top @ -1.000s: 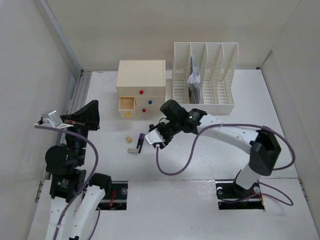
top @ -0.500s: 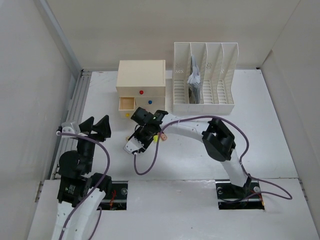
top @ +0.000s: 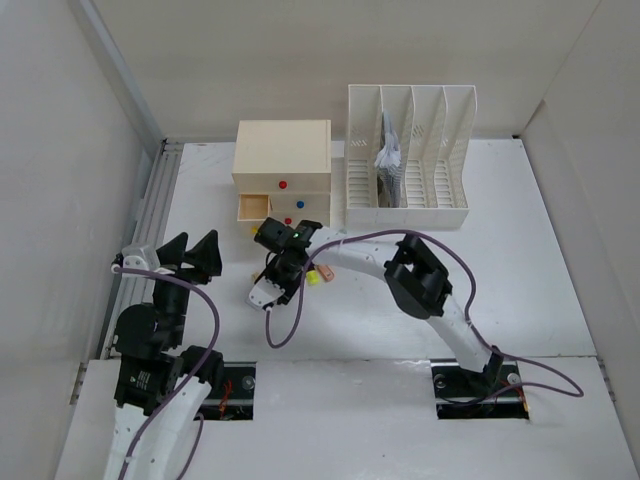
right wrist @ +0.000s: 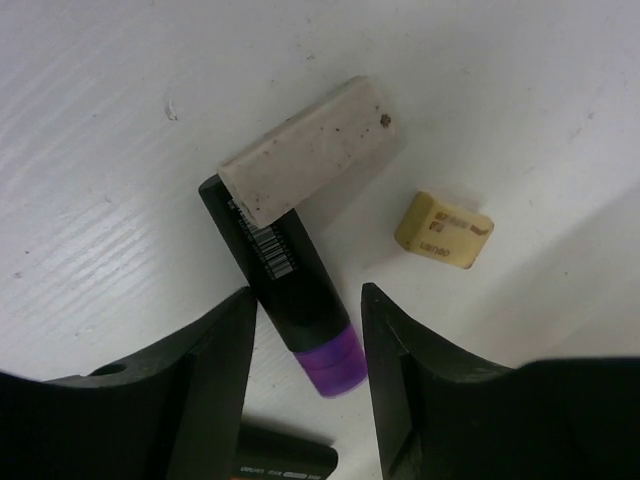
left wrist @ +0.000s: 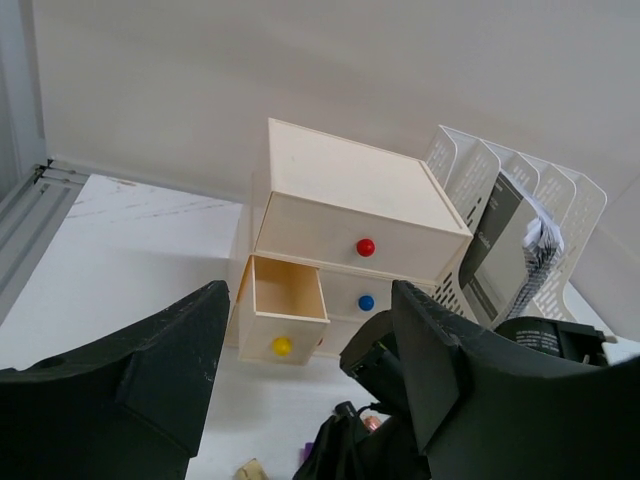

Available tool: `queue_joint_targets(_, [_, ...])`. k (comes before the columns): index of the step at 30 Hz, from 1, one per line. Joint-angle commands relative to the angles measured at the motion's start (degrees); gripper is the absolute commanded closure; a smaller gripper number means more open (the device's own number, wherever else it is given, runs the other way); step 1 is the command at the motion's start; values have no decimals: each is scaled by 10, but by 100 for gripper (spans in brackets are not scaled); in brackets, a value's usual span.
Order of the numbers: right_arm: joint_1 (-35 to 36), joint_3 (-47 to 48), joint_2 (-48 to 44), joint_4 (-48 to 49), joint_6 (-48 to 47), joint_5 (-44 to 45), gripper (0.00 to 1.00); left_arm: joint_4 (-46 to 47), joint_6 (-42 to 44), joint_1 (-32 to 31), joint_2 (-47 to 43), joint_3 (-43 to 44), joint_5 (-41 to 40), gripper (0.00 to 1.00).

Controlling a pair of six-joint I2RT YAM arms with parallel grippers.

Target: Organize the desk

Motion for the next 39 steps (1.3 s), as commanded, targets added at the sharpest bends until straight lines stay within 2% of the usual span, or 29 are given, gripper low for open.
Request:
queue_joint_targets(1, [3, 43, 34, -47, -23, 3, 48, 31, 9, -3, -4, 3, 8, 37])
queue_joint_targets(7, [3, 140, 111, -200, -42, -8, 48, 31, 9, -3, -10, 3, 3, 37])
queue_joint_targets(10, [3, 152, 131, -252, -42, -8, 52, 31, 9, -3, -15, 3, 3, 37])
queue_joint_targets(15, [8, 132, 136, -300, -60, 2, 52, 31, 9, -3, -15, 3, 3, 37])
queue_joint_targets(24, [26, 85, 125, -300, -60, 19, 51, 31, 9, -3, -20, 3, -3, 37])
queue_joint_targets(28, [32, 85, 136, -300, -37, 14, 56, 31, 9, -3, -20, 3, -3, 36])
queue_joint_targets(31, [32, 91, 141, -300, -17, 1, 56, 31, 9, -3, -20, 3, -3, 36])
queue_joint_targets(33, [32, 97, 146, -300, -1, -6, 59, 31, 9, -3, -20, 3, -3, 36])
queue_joint_targets(36, [32, 103, 146, -279, 34, -20, 71, 31, 9, -3, -26, 3, -3, 36])
queue_joint_targets(39, [32, 93, 122, -235, 111, -29, 78, 26, 9, -3, -26, 3, -3, 36])
